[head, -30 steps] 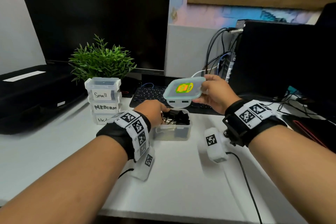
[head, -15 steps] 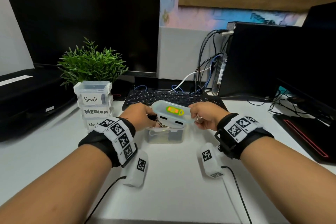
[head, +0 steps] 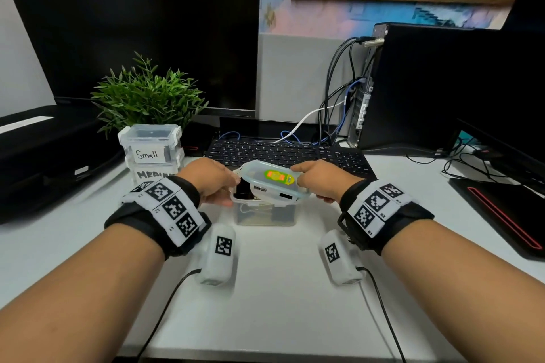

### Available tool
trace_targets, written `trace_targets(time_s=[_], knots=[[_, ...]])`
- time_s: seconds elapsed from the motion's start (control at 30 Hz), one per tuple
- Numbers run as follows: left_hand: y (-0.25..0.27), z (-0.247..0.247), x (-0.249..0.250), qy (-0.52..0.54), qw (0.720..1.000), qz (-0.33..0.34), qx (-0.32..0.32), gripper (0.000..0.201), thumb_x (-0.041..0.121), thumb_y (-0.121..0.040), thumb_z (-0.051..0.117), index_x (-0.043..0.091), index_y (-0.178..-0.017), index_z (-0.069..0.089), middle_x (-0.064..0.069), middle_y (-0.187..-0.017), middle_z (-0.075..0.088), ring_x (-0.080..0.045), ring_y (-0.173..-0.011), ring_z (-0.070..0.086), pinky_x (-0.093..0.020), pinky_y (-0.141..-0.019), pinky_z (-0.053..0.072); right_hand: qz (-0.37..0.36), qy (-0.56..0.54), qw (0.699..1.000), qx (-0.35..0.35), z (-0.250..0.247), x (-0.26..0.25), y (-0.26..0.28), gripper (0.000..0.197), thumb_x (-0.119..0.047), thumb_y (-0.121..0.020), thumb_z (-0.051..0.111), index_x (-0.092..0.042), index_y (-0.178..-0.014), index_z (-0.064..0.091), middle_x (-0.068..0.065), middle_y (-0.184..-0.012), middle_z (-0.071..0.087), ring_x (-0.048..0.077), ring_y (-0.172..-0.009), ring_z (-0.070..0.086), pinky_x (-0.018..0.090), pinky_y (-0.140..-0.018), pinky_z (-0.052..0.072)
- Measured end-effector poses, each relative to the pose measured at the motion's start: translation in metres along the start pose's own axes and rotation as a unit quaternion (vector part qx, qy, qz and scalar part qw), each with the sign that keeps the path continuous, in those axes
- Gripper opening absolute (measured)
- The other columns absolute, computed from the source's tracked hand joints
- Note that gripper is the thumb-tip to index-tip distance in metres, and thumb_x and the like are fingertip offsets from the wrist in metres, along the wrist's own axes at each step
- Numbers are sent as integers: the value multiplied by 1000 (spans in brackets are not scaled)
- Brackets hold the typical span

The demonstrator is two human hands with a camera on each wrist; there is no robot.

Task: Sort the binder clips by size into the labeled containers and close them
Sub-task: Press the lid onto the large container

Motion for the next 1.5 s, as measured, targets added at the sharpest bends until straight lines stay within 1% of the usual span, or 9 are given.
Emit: trace_targets(time_s=[0.13,0.27,0.47,0.63,0.77,0.87,0.97,1.2,1.5], knots=[[2,0,4,20,1000,-11,19,16,2,-95,42,1,-81,49,-21,-73,65,-23,-43,63,-35,-55,57,-5,9,1000,-17,5,0,-1,48,-17,-92,45,-34,-137,45,-3,-77,45,11,-64,42,23,-54,42],[5,9,5,52,998,-20,-12,28,26,-97,49,1,-110,47,-28,-89,65,-28,-50,64,-36,-51,57,-22,-5,1000,-15,5,-1,0,48,-17,-93,45,-33,-138,44,-2,-80,49,10,-66,45,24,-58,47],[3,12,8,18,1000,5,5,21,27,-90,62,10,-92,51,-12,-87,62,-33,-77,67,-45,-65,58,-81,2,997,21,5,-24,1,58,-7,-91,44,-27,-144,36,9,-129,50,18,-84,53,19,-59,48],[1,13,17,-90,995,34,18,27,37,-91,58,11,-97,54,-6,-81,60,-22,-64,62,-39,-63,58,-35,37,999,2,11,-16,-2,49,-29,-96,43,-19,-144,38,9,-134,46,24,-104,53,40,-72,59],[-7,16,22,-185,982,38,22,37,38,-95,51,12,-120,52,-8,-95,61,-17,-66,57,-35,-63,55,-12,108,994,-21,15,-9,-4,59,-48,-95,46,-13,-141,40,13,-134,45,28,-115,49,42,-79,58],[-16,20,23,-249,967,46,18,44,39,-97,45,13,-133,48,-10,-119,58,-24,-94,60,-39,-79,55,-76,250,965,-11,22,-24,-8,49,-37,-101,37,-15,-144,35,16,-144,34,35,-130,34,42,-102,42],[-22,28,32,-312,945,92,9,43,32,-100,39,15,-140,42,-8,-136,50,-26,-123,49,-31,-99,42,-123,193,973,-7,30,-41,-8,47,-19,-100,39,-11,-146,32,15,-147,33,31,-132,35,33,-106,32],[-33,42,36,-340,933,119,-4,35,25,-102,34,13,-133,43,-11,-131,53,-25,-120,50,-29,-95,38,-133,246,954,-111,46,-32,-2,105,-68,-75,59,-27,-152,0,4,-159,3,34,-144,5,47,-117,12],[-34,41,43,-277,946,168,-12,27,26,-99,45,20,-121,59,-3,-118,62,-17,-106,56,-22,-83,40,-120,245,958,-87,37,-27,-12,118,-54,-63,79,-34,-151,3,4,-142,26,30,-131,26,42,-109,31]])
Point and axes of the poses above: each hand's wrist, its own y-axis away from the middle knuckle, its own z-axis out of the palm, x = y × z, the point moved 10 cm from there along -y, towards the middle knuckle
